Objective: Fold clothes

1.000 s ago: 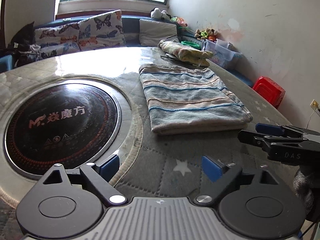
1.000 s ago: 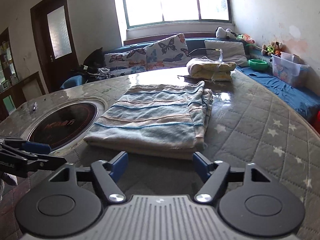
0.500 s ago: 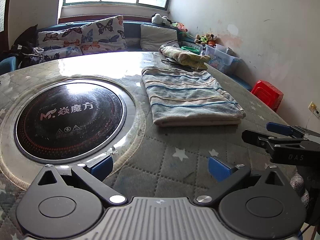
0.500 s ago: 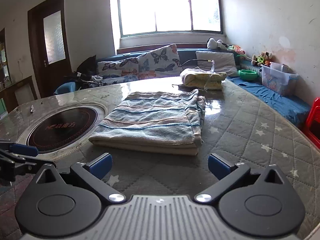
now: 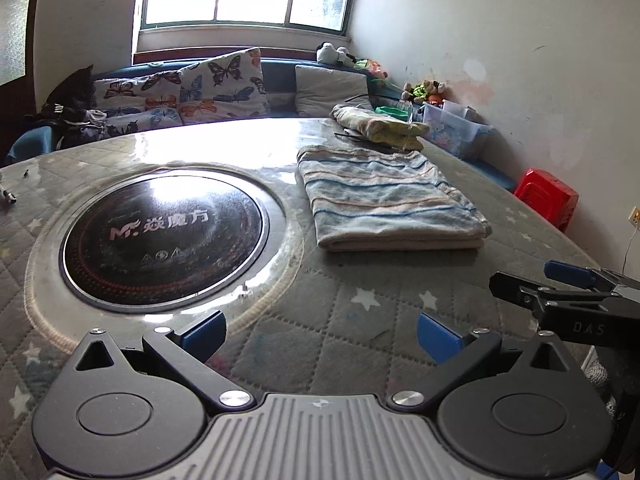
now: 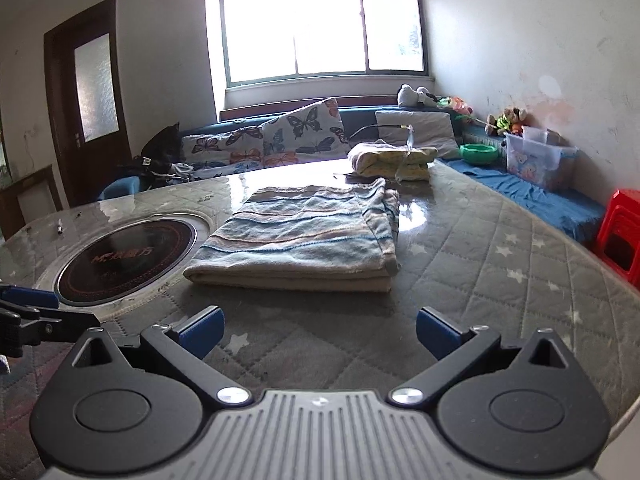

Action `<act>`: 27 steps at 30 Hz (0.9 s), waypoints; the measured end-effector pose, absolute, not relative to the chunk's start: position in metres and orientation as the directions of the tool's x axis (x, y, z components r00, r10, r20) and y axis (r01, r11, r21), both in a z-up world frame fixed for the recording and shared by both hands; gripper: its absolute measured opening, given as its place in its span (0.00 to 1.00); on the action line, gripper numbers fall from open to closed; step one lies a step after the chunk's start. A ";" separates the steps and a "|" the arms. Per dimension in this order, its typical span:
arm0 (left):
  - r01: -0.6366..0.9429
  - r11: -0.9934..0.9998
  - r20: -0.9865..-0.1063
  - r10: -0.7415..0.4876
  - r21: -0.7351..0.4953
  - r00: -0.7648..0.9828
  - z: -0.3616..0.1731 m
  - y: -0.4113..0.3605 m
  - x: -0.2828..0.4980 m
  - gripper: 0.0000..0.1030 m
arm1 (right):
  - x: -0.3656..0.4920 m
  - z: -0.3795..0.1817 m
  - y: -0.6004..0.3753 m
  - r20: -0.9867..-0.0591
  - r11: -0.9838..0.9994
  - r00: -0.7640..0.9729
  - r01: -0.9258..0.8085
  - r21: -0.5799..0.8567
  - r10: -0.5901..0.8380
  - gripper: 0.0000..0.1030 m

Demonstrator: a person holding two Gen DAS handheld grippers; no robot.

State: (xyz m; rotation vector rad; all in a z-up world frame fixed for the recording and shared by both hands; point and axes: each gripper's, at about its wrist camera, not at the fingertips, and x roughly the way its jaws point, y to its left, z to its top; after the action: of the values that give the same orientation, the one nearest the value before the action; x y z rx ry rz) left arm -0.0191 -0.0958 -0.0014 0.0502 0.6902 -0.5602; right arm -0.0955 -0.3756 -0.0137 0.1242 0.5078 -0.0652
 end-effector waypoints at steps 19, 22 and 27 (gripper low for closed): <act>0.503 0.859 -0.623 -0.442 -0.089 0.645 -0.009 -0.094 -0.056 1.00 | -0.132 -0.015 -0.361 -0.474 0.988 0.879 0.119 0.094 -0.061 1.00; 0.504 0.859 -0.624 -0.443 -0.090 0.644 -0.011 -0.093 -0.059 1.00 | -0.136 -0.014 -0.358 -0.472 0.988 0.879 0.123 0.090 -0.066 1.00; 0.505 0.858 -0.619 -0.445 -0.089 0.647 -0.011 -0.090 -0.065 1.00 | -0.141 -0.011 -0.353 -0.462 0.989 0.884 0.123 0.082 -0.071 1.00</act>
State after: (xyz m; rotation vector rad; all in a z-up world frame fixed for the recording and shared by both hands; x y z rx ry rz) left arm -0.0648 -0.0904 -0.0106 0.0945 0.6782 -0.5414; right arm -0.1406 -0.3530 -0.0111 0.1107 0.4763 -0.1014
